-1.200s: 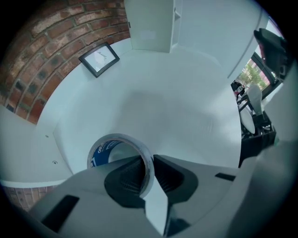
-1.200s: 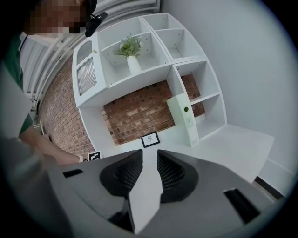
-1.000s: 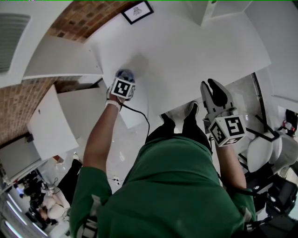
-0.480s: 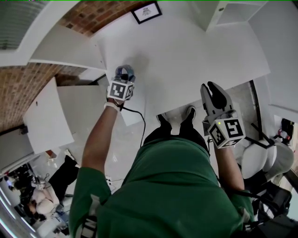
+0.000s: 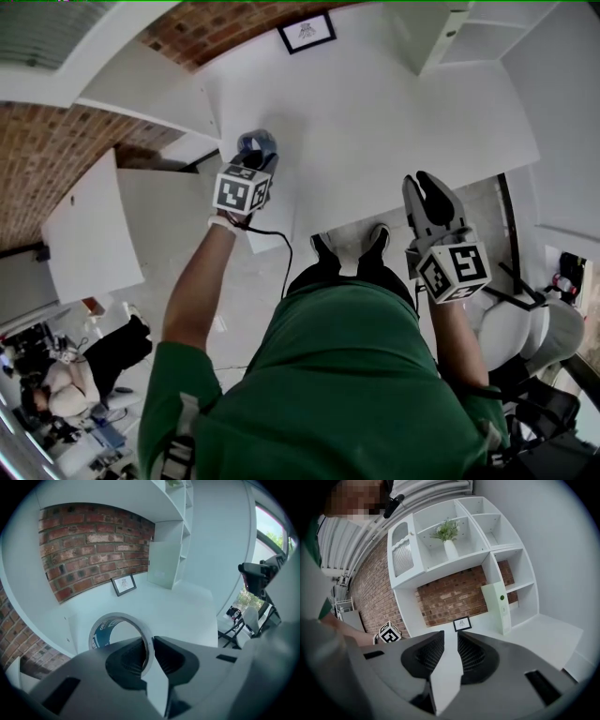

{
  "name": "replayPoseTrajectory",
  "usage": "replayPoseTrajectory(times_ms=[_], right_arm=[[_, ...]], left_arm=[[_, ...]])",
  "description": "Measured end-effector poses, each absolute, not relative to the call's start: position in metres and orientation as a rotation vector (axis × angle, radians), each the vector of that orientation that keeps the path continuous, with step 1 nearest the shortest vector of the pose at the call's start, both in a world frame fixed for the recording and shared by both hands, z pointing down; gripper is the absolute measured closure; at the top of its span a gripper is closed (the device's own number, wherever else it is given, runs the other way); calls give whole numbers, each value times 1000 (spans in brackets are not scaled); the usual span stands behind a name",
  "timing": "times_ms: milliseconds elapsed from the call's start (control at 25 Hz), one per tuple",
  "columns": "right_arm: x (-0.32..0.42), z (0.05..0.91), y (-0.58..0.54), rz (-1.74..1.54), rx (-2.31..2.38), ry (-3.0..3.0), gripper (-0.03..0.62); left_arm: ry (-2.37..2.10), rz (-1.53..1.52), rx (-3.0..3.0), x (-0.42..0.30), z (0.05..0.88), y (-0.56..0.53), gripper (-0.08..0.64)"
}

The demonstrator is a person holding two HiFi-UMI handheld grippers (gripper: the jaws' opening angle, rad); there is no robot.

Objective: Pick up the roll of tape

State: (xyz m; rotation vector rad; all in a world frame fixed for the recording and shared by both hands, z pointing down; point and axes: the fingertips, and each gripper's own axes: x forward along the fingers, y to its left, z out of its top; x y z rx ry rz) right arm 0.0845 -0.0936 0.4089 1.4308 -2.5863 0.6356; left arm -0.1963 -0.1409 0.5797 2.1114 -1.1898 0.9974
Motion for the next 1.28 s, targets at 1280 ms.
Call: replayPoseTrajectory(times_ms=[1280], right_arm=[[60, 341, -100, 393, 1418, -2690, 492]], left_arm=[[-1386, 326, 2484, -144, 360, -107, 494]])
